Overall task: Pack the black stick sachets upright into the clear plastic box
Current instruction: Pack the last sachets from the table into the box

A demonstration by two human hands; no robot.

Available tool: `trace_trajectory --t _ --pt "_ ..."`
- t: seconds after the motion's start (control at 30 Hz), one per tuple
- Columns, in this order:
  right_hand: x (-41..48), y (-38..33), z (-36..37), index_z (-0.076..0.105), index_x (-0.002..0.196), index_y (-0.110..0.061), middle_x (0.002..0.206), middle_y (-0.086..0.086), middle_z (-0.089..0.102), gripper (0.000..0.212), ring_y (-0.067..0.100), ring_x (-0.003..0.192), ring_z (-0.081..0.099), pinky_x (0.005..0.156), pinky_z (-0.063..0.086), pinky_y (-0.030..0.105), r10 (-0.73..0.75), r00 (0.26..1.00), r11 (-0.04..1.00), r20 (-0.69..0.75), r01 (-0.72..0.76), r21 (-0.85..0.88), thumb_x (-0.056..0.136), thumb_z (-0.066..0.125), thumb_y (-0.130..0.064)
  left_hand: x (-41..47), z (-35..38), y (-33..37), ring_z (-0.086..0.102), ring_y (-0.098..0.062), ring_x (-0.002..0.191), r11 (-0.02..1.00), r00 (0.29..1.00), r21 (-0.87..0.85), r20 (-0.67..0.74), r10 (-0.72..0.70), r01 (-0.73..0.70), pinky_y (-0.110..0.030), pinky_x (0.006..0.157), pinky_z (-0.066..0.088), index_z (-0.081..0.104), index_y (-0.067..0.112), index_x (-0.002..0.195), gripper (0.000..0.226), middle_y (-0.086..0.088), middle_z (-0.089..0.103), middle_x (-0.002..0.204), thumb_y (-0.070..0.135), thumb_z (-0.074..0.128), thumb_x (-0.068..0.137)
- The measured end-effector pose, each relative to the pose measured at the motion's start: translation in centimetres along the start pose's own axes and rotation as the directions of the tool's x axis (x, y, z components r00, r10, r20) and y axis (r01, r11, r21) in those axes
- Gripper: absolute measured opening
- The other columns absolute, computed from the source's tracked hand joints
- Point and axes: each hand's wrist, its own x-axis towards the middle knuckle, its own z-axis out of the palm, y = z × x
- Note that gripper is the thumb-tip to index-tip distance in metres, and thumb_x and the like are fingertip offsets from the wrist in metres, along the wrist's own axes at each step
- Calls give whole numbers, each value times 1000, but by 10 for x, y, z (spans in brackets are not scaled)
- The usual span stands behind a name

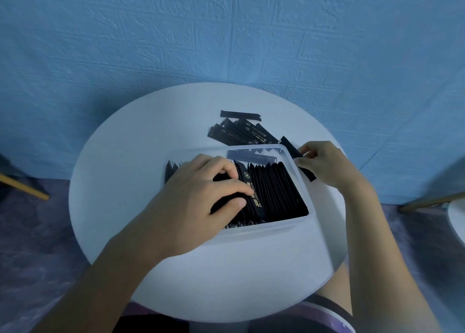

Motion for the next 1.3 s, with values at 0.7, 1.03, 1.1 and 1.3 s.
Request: trace_trajectory --t 0.7,1.03,1.1,1.3 --pt "61 -48 25 69 105 -19 95 -1 65 20 24 91 58 78 40 29 -159 986 981 56 164 -105 87 74 -24 0 0 0 44 -4 111 1000 1000 3 -1 -9 9 -21 94 30 70 46 113 30 23 49 113 48 45 97" --pt "57 -45 17 68 89 -13 92 14 71 10 24 78 56 66 43 31 -48 993 991 111 62 -123 84 67 -22 0 1 -1 45 -5 112 1000 1000 -7 -7 -13 13 -27 95 35 70 46 113 29 23 50 113 48 46 96" --pt "56 -44 16 69 91 -10 93 16 72 12 23 76 57 67 44 31 -58 994 995 98 65 -78 85 68 -20 0 1 0 45 -4 112 1000 1000 -6 -9 -11 11 -25 95 33 70 46 112 30 23 50 113 48 46 96" --pt "56 -42 14 64 85 -19 84 6 69 12 20 69 59 63 45 28 -92 993 995 68 94 -18 84 75 -22 1 2 -1 45 -5 112 1000 1000 -6 -12 -6 6 -26 95 35 70 46 113 29 23 50 112 48 47 96"
